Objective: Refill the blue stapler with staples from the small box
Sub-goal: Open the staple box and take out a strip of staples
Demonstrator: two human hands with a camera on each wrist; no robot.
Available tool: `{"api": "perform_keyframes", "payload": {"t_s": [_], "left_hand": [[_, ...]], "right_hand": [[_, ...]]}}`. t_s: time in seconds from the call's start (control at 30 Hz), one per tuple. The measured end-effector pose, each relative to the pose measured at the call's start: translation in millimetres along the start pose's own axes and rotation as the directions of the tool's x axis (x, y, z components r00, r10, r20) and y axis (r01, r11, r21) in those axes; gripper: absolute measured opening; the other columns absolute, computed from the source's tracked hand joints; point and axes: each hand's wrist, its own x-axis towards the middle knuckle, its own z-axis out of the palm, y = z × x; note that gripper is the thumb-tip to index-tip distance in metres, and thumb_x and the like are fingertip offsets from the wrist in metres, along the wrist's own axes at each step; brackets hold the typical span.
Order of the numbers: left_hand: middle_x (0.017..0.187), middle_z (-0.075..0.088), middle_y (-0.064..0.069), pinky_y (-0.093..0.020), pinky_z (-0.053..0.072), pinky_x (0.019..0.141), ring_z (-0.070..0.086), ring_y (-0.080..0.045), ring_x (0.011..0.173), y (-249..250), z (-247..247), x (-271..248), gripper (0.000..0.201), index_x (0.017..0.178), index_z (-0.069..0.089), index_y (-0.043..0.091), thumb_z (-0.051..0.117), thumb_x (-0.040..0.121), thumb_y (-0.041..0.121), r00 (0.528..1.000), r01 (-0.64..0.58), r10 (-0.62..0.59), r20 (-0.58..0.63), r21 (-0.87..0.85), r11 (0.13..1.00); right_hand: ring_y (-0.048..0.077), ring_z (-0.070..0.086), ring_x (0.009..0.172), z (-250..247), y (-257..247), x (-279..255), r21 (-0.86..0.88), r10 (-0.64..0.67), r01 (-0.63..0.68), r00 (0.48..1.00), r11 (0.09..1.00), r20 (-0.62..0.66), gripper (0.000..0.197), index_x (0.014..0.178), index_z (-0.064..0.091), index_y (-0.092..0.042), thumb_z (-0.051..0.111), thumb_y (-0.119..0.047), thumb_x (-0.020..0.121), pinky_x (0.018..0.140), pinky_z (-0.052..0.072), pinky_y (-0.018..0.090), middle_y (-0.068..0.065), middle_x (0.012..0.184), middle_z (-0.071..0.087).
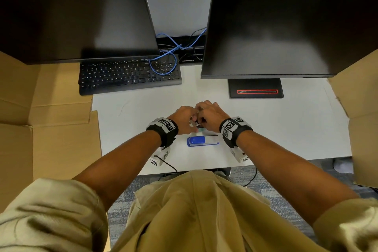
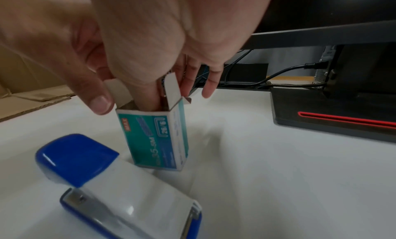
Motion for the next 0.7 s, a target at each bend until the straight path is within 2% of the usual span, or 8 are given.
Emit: {"api": "perform_keyframes", "payload": {"t_s": [0.1,0.2,0.33,0.4,0.43,0.53,0.63,0.7], "left_hand": [[0.097,0.066,-0.008,-0.034,0.054,0.073,0.057,-0.021,0.08,-3.5,-0.6,-1.4,0.033,0.094,0.06,0.01,0.08,0.072,0.027,1.0,-0.006,0.006,-0.004,0.007,1.0],[0.098,0.065,-0.007,-0.033,0.054,0.074,0.059,-0.021,0.082,-5.4,-1.4,-2.6,0.035,0.098,0.061,0.012,0.08,0.072,0.027,1.0,-0.017,0.017,-0.01,0.004,1.0],[0.092,0.064,-0.007,-0.035,0.054,0.068,0.057,-0.022,0.071,-3.3,-0.9,-2.3,0.04,0.096,0.058,0.012,0.083,0.07,0.027,0.999,-0.017,0.016,-0.04,-0.024,1.0],[0.089,0.065,-0.008,-0.034,0.052,0.065,0.053,-0.02,0.067,-0.9,0.2,-1.7,0.038,0.093,0.057,0.011,0.084,0.07,0.023,0.999,-0.011,0.009,-0.048,-0.047,0.999],[0.088,0.065,-0.009,-0.033,0.051,0.064,0.052,-0.019,0.066,0.0,1.0,-1.2,0.037,0.091,0.056,0.011,0.084,0.07,0.022,0.999,-0.008,0.006,-0.042,-0.055,0.998],[0.084,0.064,-0.009,-0.029,0.048,0.062,0.052,-0.018,0.065,1.9,4.4,0.4,0.038,0.087,0.049,0.015,0.083,0.071,0.018,1.0,0.01,-0.012,-0.018,-0.104,0.995],[0.079,0.061,-0.005,-0.033,0.051,0.065,0.053,-0.019,0.066,5.6,5.4,0.8,0.033,0.085,0.053,0.012,0.082,0.072,0.019,0.999,0.031,-0.032,-0.01,-0.102,0.994],[0.083,0.064,-0.008,-0.033,0.052,0.07,0.056,-0.021,0.072,6.6,5.8,0.8,0.021,0.085,0.062,0.006,0.078,0.077,0.018,0.999,0.026,-0.027,-0.017,-0.039,0.999]], "right_hand": [[0.021,0.051,0.105,-3.4,1.1,-2.8,0.127,0.027,-0.029,0.999,0.992,0.024,0.005,0.078,0.069,-0.014,0.065,-0.013,0.081,0.091,0.04,0.036,0.001,0.118,0.057],[0.02,0.059,0.089,-12.3,7.1,-8.0,0.328,0.071,-0.07,0.997,0.942,0.011,0.004,0.074,0.067,-0.015,0.068,-0.011,0.077,0.083,0.052,0.036,0.0,0.097,0.066],[0.02,0.064,0.073,-20.3,20.1,-14.5,0.672,0.295,-0.135,0.947,0.728,-0.129,0.015,0.077,0.065,-0.013,0.07,0.001,0.073,0.065,0.052,0.028,0.004,0.078,0.066],[0.024,0.065,0.069,-20.3,28.6,-16.8,0.766,0.405,-0.17,0.906,0.62,-0.126,0.022,0.09,0.063,-0.013,0.07,0.002,0.075,0.063,0.056,0.032,0.01,0.075,0.065],[0.027,0.065,0.067,-19.1,32.8,-18.6,0.767,0.428,-0.205,0.898,0.608,-0.1,0.03,0.099,0.059,-0.015,0.068,0.002,0.076,0.064,0.058,0.035,0.012,0.074,0.063],[0.022,0.057,0.06,-11.2,42.6,-26.5,0.635,0.418,-0.294,0.907,0.715,-0.051,0.037,0.116,0.049,-0.02,0.056,0.0,0.085,0.061,0.055,0.031,0.008,0.067,0.054],[0.015,0.048,0.056,-2.1,42.6,-33.5,0.545,0.377,-0.307,0.926,0.78,-0.018,0.025,0.106,0.058,-0.015,0.051,-0.001,0.087,0.062,0.042,0.026,0.002,0.063,0.049],[0.016,0.049,0.057,4.3,39.0,-34.8,0.53,0.347,-0.312,0.937,0.788,0.035,0.017,0.099,0.062,-0.016,0.056,-0.006,0.085,0.064,0.047,0.032,0.002,0.065,0.052]]}}
